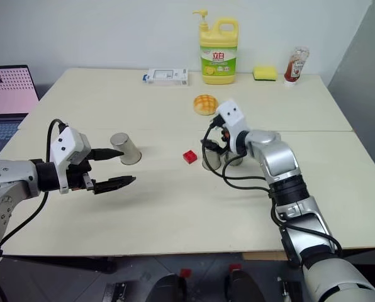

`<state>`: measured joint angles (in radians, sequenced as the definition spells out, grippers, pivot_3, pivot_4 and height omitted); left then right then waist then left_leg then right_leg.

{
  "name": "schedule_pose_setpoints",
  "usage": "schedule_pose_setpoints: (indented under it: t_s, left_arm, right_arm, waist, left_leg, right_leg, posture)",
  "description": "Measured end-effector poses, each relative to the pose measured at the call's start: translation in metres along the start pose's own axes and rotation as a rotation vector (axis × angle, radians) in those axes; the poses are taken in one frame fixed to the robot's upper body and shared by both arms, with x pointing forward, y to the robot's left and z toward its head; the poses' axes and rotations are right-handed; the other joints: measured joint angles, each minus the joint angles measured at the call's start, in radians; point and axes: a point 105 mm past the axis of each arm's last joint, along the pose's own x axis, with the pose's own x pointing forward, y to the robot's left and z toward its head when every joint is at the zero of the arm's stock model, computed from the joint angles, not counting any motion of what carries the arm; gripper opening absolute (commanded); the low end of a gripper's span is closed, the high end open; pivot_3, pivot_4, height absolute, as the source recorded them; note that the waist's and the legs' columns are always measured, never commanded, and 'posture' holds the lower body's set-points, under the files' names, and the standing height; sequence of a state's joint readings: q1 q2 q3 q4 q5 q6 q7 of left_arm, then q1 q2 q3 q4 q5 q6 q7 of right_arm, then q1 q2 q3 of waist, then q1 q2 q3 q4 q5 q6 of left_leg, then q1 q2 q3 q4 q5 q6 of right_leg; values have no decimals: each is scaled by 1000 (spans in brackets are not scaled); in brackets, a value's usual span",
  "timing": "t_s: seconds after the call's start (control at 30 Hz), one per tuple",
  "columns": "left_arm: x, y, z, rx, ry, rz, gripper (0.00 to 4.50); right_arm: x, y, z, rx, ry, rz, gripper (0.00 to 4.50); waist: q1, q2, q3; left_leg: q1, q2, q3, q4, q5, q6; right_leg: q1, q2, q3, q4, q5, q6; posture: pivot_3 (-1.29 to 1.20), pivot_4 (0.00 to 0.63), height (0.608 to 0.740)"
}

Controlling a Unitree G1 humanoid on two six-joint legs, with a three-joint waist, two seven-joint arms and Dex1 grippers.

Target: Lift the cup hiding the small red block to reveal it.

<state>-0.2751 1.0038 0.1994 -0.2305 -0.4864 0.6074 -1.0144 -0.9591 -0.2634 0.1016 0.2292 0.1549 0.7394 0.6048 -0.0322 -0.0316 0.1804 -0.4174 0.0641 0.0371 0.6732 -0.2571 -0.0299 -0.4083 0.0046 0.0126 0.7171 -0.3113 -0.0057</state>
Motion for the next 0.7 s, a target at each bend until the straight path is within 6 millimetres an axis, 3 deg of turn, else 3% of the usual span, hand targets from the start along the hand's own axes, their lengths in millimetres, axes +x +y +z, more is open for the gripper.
schedule_pose_setpoints:
  t_s: [0.1, 0.2, 0.27, 0.47, 0.6, 0.7]
  left_arm:
    - [0, -1, -2, -4, 5, -2, 4500]
    - [-2, -2, -5, -6, 14, -1, 4500]
    - [-8, -1, -13, -25, 40, 16, 4500]
    - [-21, -2, -26, -42, 93, 32, 4500]
    - [-23, -3, -33, -36, 114, 37, 4500]
    - [-24, -3, -35, -27, 119, 42, 4500]
  right_arm:
    - [-16, 2, 32, 36, -124, 22, 4442]
    - [-49, 15, 43, -58, -199, 113, 4442]
    - [-73, 27, 26, -116, -186, 177, 4442]
    - [-117, 60, -28, -169, -24, 329, 4442]
    - [-130, 70, -61, -146, 70, 358, 4442]
    - [-130, 66, -65, -154, 61, 317, 4442]
  waist:
    - [1, 0, 0]
    - [6, -1, 0]
    - [9, -1, -1]
    - [1, 0, 0]
    - [-1, 0, 0]
    - [-1, 0, 0]
  left_leg:
    - [0, 0, 0, -3, 0, 0]
    - [0, -1, -1, -7, 0, 0]
    - [0, -1, 0, -9, 0, 0]
    - [2, 0, 1, -9, 0, 0]
    - [4, -1, 1, -9, 2, -1]
    - [4, -1, 0, -9, 4, -2]
  right_leg:
    - [0, 0, 0, -1, 0, 0]
    - [0, 0, -1, -5, 0, 0]
    - [0, -1, -1, -8, 0, 0]
    - [0, -1, 0, -6, 0, 0]
    - [1, -1, 1, -4, 0, 0]
    - [1, 0, 1, -3, -2, 4]
  posture:
    - [0, 150, 740]
    - [0, 150, 740]
    - [0, 150, 740]
    - [0, 150, 740]
    - [0, 150, 740]
    - [0, 150, 740]
